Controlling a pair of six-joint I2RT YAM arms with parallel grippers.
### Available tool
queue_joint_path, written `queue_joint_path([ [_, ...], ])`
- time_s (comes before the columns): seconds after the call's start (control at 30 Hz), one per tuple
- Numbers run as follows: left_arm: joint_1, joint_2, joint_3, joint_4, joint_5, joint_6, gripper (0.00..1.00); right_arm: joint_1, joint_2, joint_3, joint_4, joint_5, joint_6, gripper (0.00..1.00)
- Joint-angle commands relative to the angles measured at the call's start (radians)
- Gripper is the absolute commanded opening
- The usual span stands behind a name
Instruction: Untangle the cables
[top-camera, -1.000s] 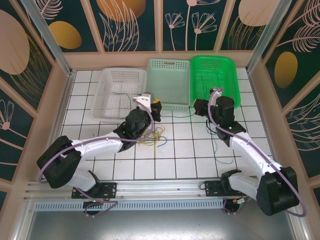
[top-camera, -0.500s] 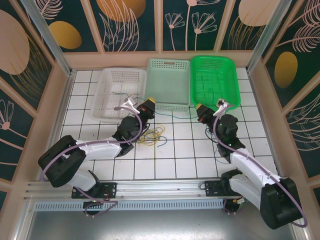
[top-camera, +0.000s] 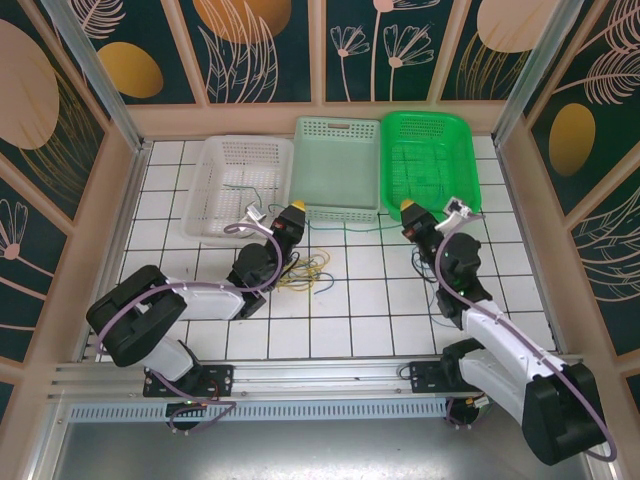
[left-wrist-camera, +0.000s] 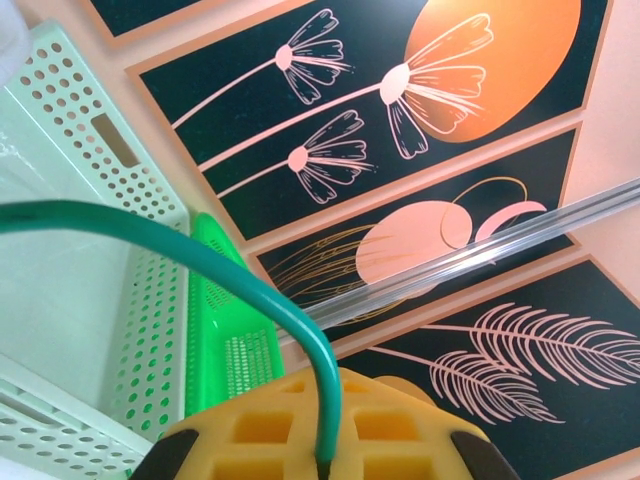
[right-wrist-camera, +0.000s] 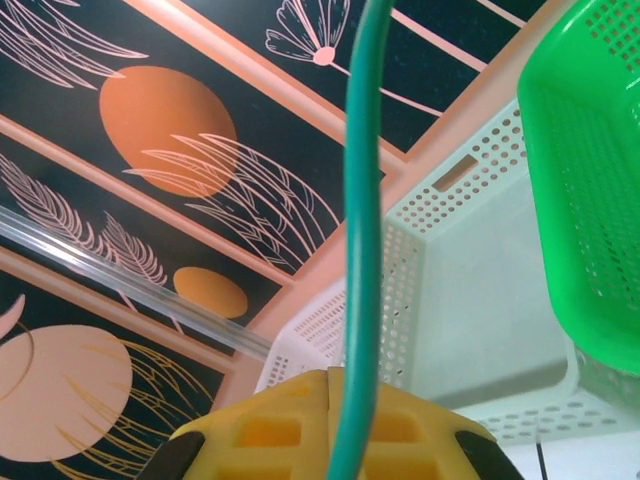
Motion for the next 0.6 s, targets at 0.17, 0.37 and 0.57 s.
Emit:
queue_joint_path([
  [0.17,0.011,-0.293,-0.022,-0.385,-0.226,0.2,0.48,0.002,0.27,0.429,-0.354,-0.079,-0.335,0.0],
  [0.37,0.032,-0.536,-0.003,-0.697,-0.369,0.431,0.95,0.061,0.663,0.916,-0.678,-0.238,-0.61,0.0],
  [0.57,0.047,-0.748,-0.056,-0.821,-0.499,0.551,0.99,0.097,1.04,1.388,-0.91,-0.44,-0.725,0.0],
])
